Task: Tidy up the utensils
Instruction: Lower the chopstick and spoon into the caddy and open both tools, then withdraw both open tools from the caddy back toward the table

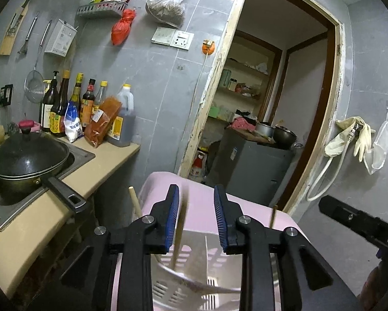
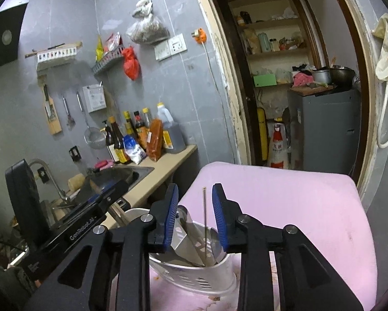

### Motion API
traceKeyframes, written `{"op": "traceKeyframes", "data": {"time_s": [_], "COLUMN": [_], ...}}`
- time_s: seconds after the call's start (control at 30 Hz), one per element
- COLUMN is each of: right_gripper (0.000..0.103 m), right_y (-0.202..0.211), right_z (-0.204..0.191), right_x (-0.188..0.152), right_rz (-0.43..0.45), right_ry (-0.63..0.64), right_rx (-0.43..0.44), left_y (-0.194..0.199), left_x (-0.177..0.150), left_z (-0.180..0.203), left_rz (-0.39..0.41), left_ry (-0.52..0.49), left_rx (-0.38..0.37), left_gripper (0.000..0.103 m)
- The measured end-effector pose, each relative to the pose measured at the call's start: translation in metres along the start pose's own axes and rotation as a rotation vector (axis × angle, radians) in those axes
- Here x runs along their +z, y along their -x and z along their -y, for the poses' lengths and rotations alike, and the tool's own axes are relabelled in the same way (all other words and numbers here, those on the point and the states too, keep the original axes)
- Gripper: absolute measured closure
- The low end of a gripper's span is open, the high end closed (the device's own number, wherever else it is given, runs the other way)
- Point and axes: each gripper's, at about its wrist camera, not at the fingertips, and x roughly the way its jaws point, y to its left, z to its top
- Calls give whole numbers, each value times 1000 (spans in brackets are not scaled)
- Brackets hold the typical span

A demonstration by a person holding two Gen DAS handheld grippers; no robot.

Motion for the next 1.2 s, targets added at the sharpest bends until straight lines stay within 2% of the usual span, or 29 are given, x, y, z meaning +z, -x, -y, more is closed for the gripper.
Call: {"op": "traceKeyframes", "data": {"time_s": [0.03, 0.07, 0.1, 0.13, 0.17, 0.23, 0.27, 0.3, 0.43, 0.53, 0.8, 1.0, 1.2], "right_gripper": [75, 68, 58, 52, 46, 42, 33, 22, 0, 0, 0, 0, 0], "right_y": [3, 9, 12, 17, 25, 33, 39, 45, 67, 83, 103, 102, 86], "right_z": [0, 2, 3, 4, 7, 9, 11, 13, 22, 31, 60, 83, 101], "right_x": [2, 3, 3, 4, 5, 8, 9, 10, 10, 7, -17, -54, -96], "right_rz": [4, 14, 22, 35, 53, 65, 77, 89, 135, 156, 78, -61, -234], "right_ry": [-1, -6, -9, -16, -23, -25, -25, -26, -25, -11, 15, 21, 24], "right_rx": [-4, -11, -14, -17, -24, -39, -56, -71, -128, -183, -325, -390, -379], "left_y": [2, 5, 8, 12, 16, 21, 25, 27, 41, 52, 61, 55, 42], "left_x": [1, 3, 4, 5, 7, 10, 12, 14, 19, 19, -7, -42, -78], "left_z": [2, 4, 5, 7, 9, 14, 19, 22, 37, 50, 83, 96, 98], "left_rz": [-10, -17, -18, -16, -10, -11, -16, -16, -9, 5, -48, -136, -237], "left_ry": [-3, -6, -7, -5, -2, -7, -15, -17, -16, -24, -106, -121, -123], "left_rx": [-2, -2, -1, -7, -12, -14, -14, -13, -24, -16, -17, -13, 6], "left_gripper": [78, 75, 65, 58, 57, 52, 49, 43, 18, 8, 7, 7, 7]}}
